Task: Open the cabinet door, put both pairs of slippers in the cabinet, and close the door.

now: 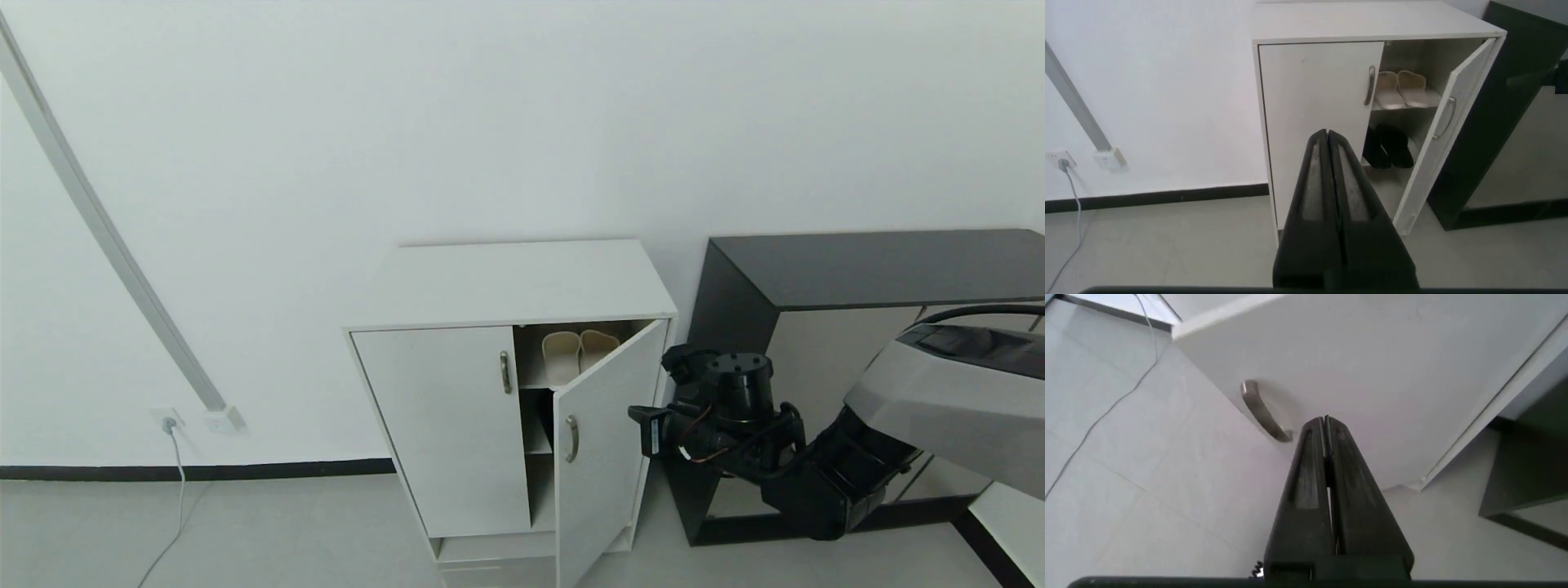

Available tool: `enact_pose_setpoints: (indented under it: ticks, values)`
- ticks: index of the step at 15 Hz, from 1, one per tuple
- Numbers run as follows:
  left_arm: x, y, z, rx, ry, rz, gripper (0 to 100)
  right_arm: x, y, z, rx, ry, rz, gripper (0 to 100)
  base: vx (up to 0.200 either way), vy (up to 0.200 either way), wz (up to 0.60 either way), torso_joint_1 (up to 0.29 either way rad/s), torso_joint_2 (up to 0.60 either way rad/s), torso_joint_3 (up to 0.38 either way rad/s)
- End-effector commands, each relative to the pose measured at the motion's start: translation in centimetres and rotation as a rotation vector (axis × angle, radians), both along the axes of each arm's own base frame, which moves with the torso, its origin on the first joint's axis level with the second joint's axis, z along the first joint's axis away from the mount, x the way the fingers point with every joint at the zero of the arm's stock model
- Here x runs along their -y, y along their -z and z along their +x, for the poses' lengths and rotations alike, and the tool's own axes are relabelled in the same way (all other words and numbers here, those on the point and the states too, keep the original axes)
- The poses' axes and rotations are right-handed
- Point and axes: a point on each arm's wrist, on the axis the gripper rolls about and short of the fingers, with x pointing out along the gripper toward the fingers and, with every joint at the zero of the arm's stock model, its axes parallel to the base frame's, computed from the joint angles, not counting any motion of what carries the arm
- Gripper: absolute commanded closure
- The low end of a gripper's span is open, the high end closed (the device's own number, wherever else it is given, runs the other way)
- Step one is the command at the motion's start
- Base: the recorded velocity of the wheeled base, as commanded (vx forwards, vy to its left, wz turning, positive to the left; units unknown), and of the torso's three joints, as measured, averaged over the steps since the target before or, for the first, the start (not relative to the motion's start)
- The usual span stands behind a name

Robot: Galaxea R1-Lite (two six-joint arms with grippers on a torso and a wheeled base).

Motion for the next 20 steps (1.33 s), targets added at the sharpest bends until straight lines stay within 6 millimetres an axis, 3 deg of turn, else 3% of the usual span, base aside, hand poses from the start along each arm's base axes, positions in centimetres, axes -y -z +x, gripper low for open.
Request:
enact_pose_setpoints:
  ticks: [1, 3, 12, 20]
  values:
    - [0.0, 0.0, 0.0, -0.001, 0.0, 0.0, 100, 0.0, 0.5, 0.0, -0.012, -0.001, -0.007, 100, 0.2, 0.0, 0.0, -0.017, -0.01, 0.007]
    - [0.0, 0.0, 0.0, -0.001, 0.002, 0.001, 100, 0.0, 0.5, -0.1, -0.017, -0.004, -0.005, 100, 0.2, 0.0, 0.0, 0.002, 0.0, 0.005]
    - [0.0, 0.0, 0.0, -0.001, 0.0, 0.001, 100, 0.3, 0.7, -0.6, -0.028, -0.044, 0.003, 100, 0.0, 0.0, 0.0, 0.0, 0.0, 0.0]
    - [0.0, 0.0, 0.0, -0.001, 0.0, 0.001, 100, -0.6, 1.0, 1.2, 0.009, -0.032, 0.024, 100, 0.0, 0.0, 0.0, 0.0, 0.0, 0.0]
